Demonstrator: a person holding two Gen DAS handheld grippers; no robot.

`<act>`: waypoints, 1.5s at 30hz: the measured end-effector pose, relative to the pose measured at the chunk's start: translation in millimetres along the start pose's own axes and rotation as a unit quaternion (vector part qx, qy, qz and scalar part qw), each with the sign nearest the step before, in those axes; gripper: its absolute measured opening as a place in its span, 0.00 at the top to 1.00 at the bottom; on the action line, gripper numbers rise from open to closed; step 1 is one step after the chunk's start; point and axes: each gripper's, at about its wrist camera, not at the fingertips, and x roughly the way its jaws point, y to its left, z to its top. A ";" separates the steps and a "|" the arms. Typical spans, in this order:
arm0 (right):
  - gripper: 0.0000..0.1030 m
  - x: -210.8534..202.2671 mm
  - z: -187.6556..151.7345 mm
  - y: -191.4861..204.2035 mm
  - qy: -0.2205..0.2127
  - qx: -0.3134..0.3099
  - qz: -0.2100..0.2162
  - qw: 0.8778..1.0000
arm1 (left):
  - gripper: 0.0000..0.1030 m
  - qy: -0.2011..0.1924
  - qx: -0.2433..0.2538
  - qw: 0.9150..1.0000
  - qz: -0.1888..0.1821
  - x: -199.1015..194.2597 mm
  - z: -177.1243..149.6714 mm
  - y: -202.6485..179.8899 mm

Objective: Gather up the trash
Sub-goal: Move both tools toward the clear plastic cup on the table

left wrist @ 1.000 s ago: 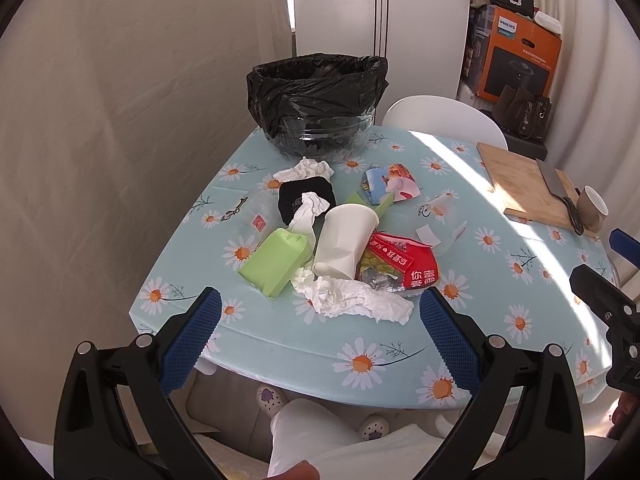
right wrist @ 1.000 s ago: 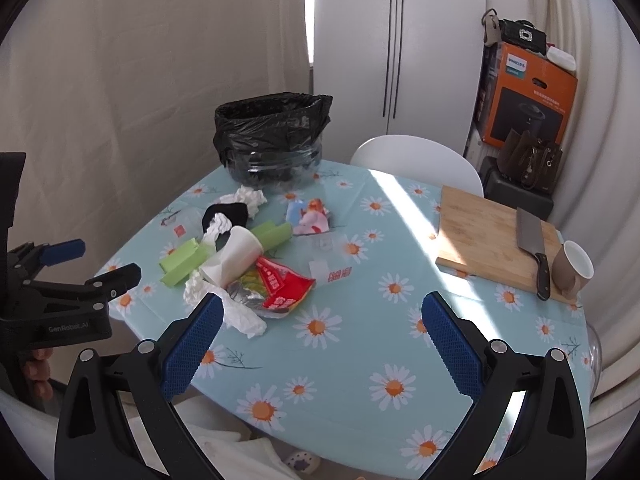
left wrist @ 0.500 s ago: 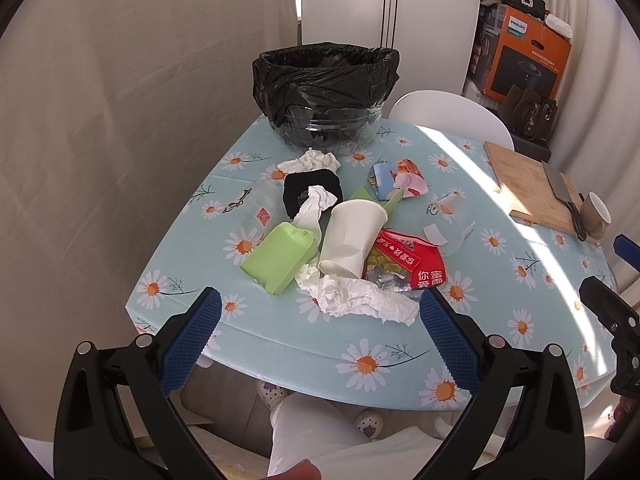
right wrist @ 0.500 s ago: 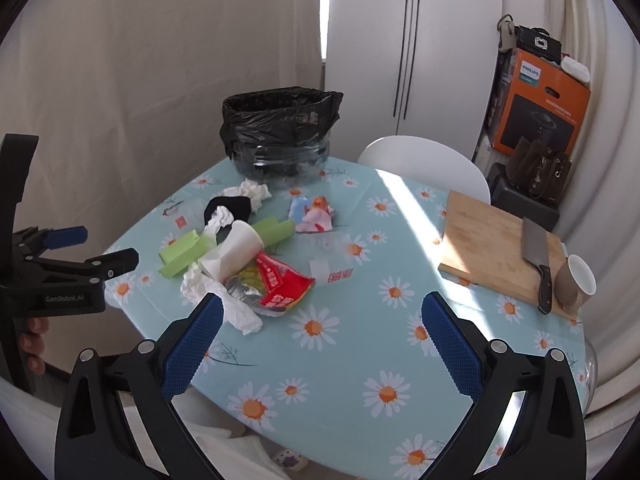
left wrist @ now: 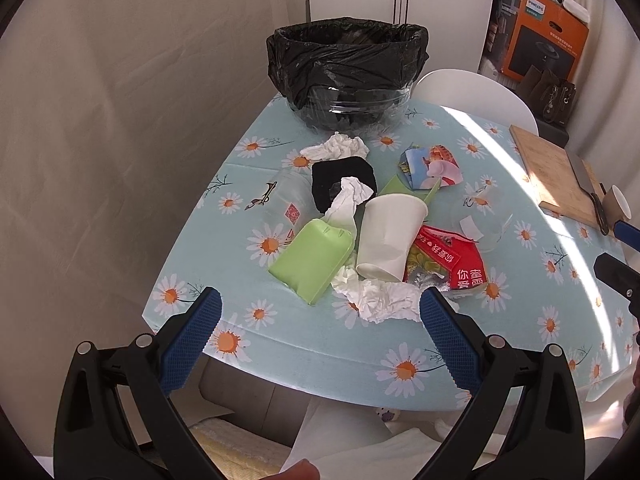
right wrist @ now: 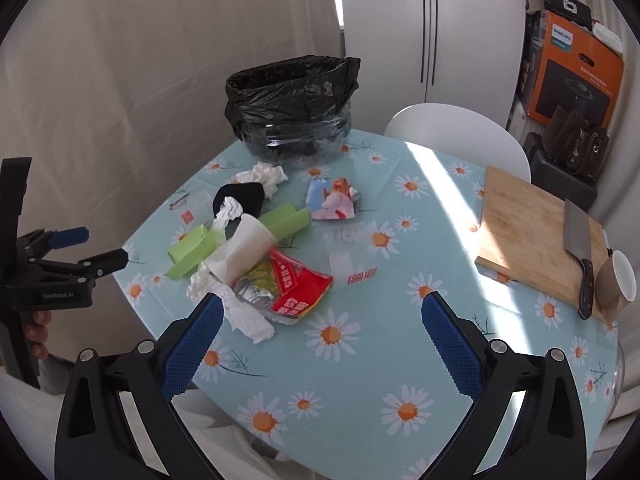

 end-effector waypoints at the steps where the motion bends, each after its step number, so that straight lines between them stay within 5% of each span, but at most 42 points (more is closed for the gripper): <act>1: 0.08 6.2 3.9 -1.2 0.005 -0.001 -0.002 1.000 | 0.06 0.002 0.003 1.000 -0.001 3.6 3.6 2.0; 8: 0.08 51.4 29.6 -8.0 0.035 0.017 0.006 0.999 | 0.06 0.034 0.020 0.999 -0.025 38.4 33.6 18.8; 12: 0.09 75.9 40.0 -9.5 0.059 0.015 -0.011 0.998 | 0.06 0.039 0.056 0.998 -0.005 63.2 50.1 24.8; 24: 0.09 145.1 59.1 -20.4 0.134 0.050 -0.014 0.990 | 0.06 0.123 0.084 0.988 -0.030 147.2 83.8 30.6; 45: 0.12 200.5 45.3 -26.6 0.202 0.038 0.016 0.979 | 0.06 0.214 0.139 0.966 -0.043 229.6 82.5 32.6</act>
